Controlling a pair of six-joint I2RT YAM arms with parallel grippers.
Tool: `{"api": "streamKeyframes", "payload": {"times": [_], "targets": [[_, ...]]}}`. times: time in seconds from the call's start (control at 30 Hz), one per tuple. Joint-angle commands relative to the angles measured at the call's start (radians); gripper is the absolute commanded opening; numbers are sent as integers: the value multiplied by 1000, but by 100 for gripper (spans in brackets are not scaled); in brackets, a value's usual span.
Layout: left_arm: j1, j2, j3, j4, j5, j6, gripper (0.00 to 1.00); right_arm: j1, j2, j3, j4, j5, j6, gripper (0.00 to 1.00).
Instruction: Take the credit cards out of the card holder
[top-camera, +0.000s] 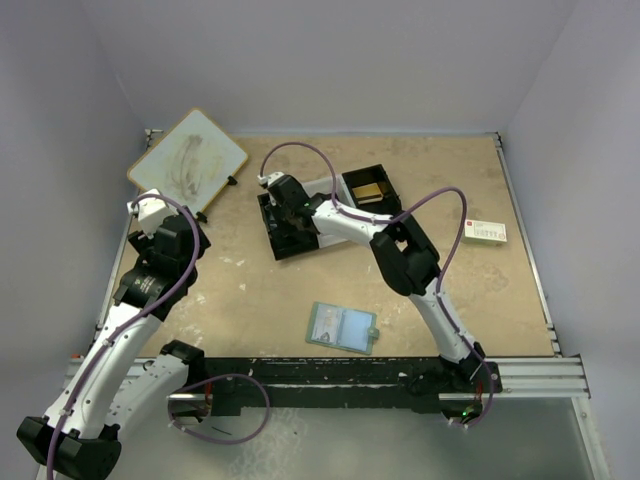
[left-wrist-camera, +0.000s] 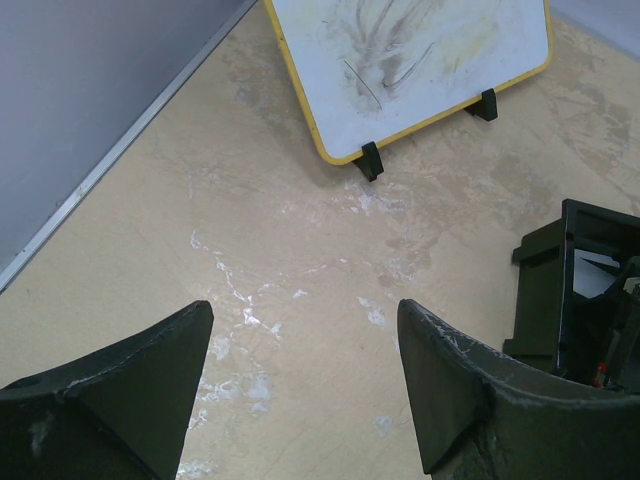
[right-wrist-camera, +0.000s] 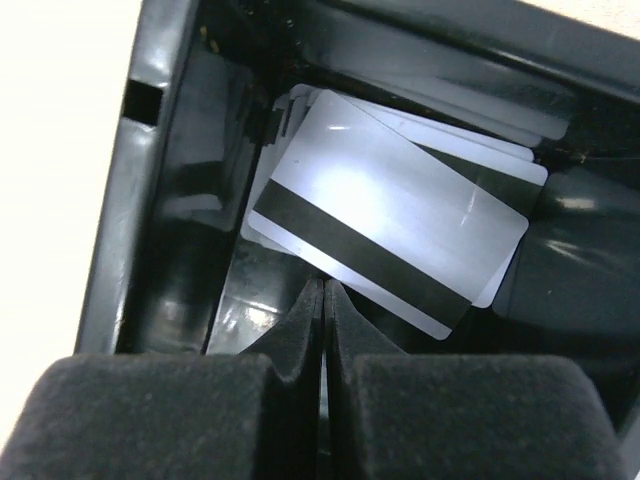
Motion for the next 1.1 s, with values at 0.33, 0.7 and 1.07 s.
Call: {"api": "streamKeyframes", "payload": {"times": [0.33,0.7,1.07], "targets": [[5,2,0,17,6,6,72,3,12,77,-12,150,-33,3],[4,3,0,15,8,7,72,3,-25,70,-18,171,-48,5],[4,-5,-2,21,21,14,72,26,-401,-159,61,200,20,21]]}}
